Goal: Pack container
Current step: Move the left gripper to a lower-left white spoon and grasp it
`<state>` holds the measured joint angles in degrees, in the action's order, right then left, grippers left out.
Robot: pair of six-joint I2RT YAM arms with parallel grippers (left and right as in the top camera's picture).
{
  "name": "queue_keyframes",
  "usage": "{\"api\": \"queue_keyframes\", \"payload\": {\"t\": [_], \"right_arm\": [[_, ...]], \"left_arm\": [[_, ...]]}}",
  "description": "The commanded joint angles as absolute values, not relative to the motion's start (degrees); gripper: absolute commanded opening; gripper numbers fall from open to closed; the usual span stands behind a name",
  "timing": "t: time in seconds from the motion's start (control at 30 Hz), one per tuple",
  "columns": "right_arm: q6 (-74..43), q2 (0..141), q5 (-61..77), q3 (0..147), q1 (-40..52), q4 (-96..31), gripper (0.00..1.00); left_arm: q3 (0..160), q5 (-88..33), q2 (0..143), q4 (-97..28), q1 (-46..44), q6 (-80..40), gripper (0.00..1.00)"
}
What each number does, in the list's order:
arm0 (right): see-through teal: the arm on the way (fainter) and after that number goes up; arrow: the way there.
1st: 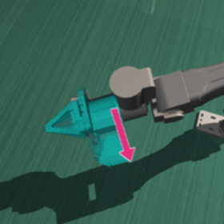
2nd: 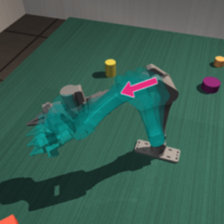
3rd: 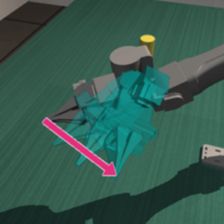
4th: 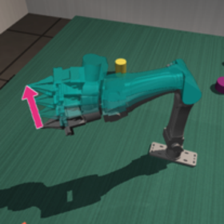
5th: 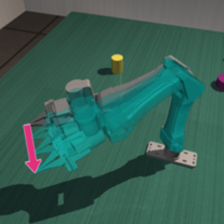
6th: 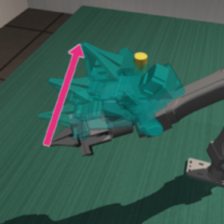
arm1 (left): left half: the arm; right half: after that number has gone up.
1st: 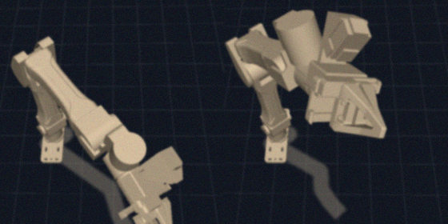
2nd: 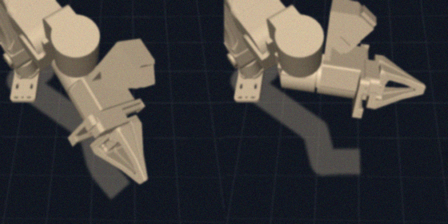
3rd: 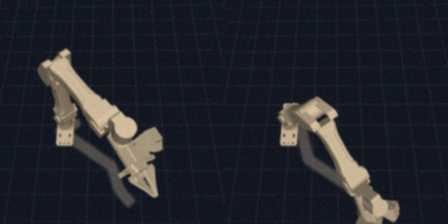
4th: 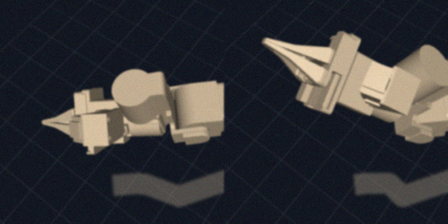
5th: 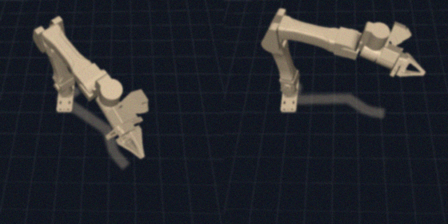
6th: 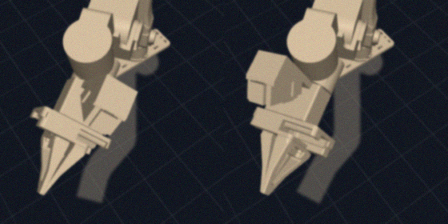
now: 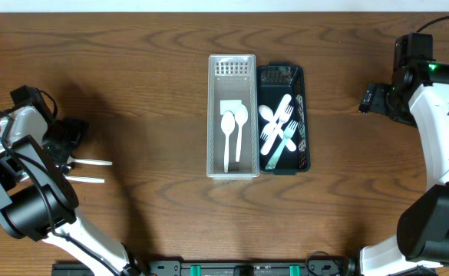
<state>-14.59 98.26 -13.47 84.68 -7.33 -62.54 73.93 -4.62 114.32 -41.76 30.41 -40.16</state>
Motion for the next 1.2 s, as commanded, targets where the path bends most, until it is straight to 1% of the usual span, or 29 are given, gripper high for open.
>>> {"api": "queue_keyframes", "payload": {"t": [0.0, 0.1, 0.13, 0.17, 0.23, 0.27, 0.33, 0.37, 0.5, 0.57, 0.6, 0.73, 1.0, 1.17], "right_arm": [[-13.9, 98.3, -13.5, 84.5, -7.7, -62.6, 0.99], [-13.4, 98.3, -13.5, 84.5, -7.7, -62.7, 0.99], [-13.2, 98.3, -13.5, 84.5, -7.7, -62.7, 0.99], [-13.2, 98.3, -13.5, 84.5, -7.7, -62.7, 0.99], [-13.2, 98.3, -13.5, 84.5, -7.7, -62.8, 0.99], [-13.2, 98.3, -13.5, 84.5, -7.7, -62.8, 0.99], [-13.2, 98.3, -13.5, 84.5, -7.7, -62.8, 0.99], [-13.2, 98.3, -13.5, 84.5, -7.7, -62.8, 0.99], [-13.2, 98.3, -13.5, 84.5, -7.7, -62.8, 0.99], [-13.2, 98.3, -13.5, 84.5, -7.7, -62.8, 0.99], [-13.2, 98.3, -13.5, 84.5, -7.7, -62.8, 0.99], [-13.2, 98.3, -13.5, 84.5, -7.7, -62.7, 0.99], [-13.2, 98.3, -13.5, 84.5, -7.7, -62.7, 0.99], [-13.2, 98.3, -13.5, 84.5, -7.7, -62.7, 0.99]], "left_arm": [[71.1, -6.7, 116.9, -43.5, 30.5, -39.5, 0.98], [71.1, -7.1, 116.9, -44.1, 30.5, -39.5, 0.98], [71.1, -7.1, 116.9, -44.1, 30.5, -39.5, 0.93], [71.1, -7.1, 116.9, -44.2, 30.5, -39.5, 0.85], [71.1, -7.1, 116.9, -44.3, 30.5, -39.4, 0.66], [71.1, -7.1, 116.9, -44.3, 30.5, -39.5, 0.59], [71.1, -7.1, 116.9, -44.3, 30.5, -39.5, 0.50], [71.1, -7.1, 116.9, -44.3, 30.5, -39.5, 0.47], [71.1, -7.1, 116.9, -44.7, 30.5, -39.4, 0.38], [71.1, -7.1, 116.9, -45.1, 30.5, -39.4, 0.34], [71.1, -7.1, 116.9, -45.2, 30.5, -39.4, 0.31], [71.1, -7.1, 116.9, -45.6, 30.5, -39.4, 0.07], [71.2, -7.6, 116.9, -45.9, 30.5, -39.4, 0.06], [73.5, -14.2, 115.6, -49.0, 30.0, -37.9, 0.06]]}}
